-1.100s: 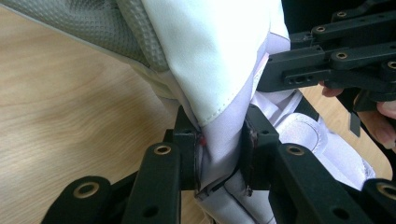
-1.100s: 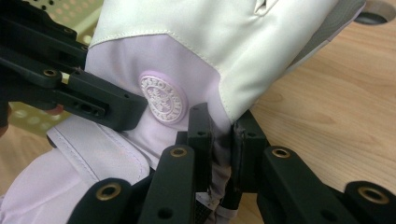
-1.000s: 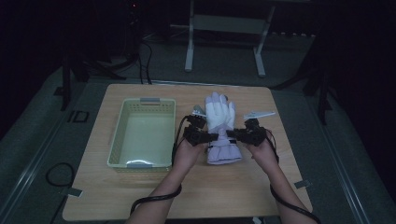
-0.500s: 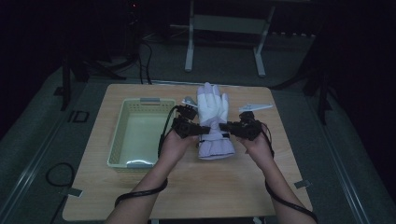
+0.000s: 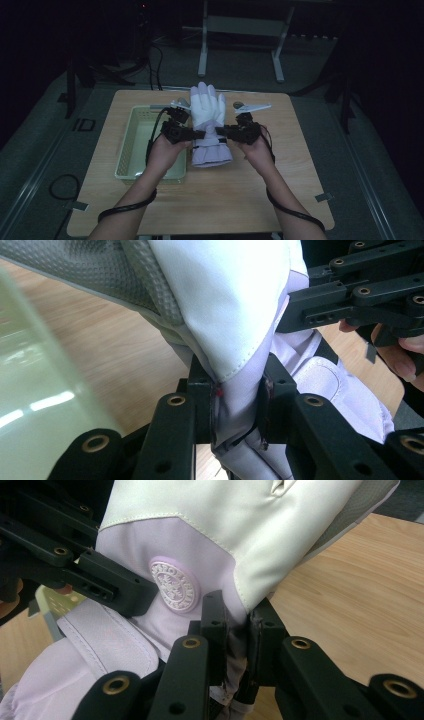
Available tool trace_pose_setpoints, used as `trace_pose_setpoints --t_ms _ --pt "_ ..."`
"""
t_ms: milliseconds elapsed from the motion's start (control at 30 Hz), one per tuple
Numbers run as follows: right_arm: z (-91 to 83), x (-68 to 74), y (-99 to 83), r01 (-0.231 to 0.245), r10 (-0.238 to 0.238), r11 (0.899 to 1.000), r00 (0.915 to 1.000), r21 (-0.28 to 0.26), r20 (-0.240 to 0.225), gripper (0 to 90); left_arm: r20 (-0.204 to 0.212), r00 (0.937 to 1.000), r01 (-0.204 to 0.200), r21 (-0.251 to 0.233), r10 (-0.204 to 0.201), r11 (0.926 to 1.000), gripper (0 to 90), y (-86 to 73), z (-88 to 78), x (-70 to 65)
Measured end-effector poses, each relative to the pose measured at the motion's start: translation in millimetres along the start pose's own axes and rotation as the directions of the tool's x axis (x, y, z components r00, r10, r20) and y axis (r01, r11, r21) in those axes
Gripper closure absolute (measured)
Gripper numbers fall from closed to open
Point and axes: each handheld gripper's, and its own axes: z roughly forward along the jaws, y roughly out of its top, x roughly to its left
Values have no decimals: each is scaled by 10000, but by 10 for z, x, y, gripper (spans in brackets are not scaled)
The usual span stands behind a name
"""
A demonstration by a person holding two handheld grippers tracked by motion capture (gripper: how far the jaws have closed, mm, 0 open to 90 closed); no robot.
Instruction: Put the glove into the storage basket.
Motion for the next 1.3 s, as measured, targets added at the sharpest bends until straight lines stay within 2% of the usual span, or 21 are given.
trace_pose_setpoints --t_ms 200,233,267,367,400,633,800,1067,1300 --pt "209 194 129 112 -112 9999 9996 -19 -240 802 -213 9997 130 3 -130 9999 733 -79 -239 186" --pt "209 194 129 112 -112 9999 9996 -19 -240 802 -213 9997 130 3 -130 9999 733 -79 -239 186" --pt "245 226 147 111 -112 9999 9996 -17 -268 802 -259 9996 153 68 -151 9999 733 -101 -299 244" --pt "426 367 216 259 -254 9996 9989 139 -383 802 -350 9993 107 182 -100 9998 733 -142 -382 342" --pt "426 367 216 259 -254 9996 9989 139 -383 802 -371 9992 129 208 -121 9997 733 -159 -410 377" --pt "727 563 302 368 -349 9989 9973 290 -638 802 -457 9989 132 411 -114 9991 732 -255 -585 600" --pt "853 640 332 332 -308 9989 9971 339 -694 802 -532 9985 173 544 -144 9984 732 -307 -674 738" --pt "1098 746 363 261 -218 9984 9961 496 -859 802 -559 9983 -109 892 159 9960 731 -372 -750 971" --pt "1290 757 239 -6 66 9977 9961 671 -885 802 -272 9995 -153 1129 185 9935 730 -523 -642 1155"
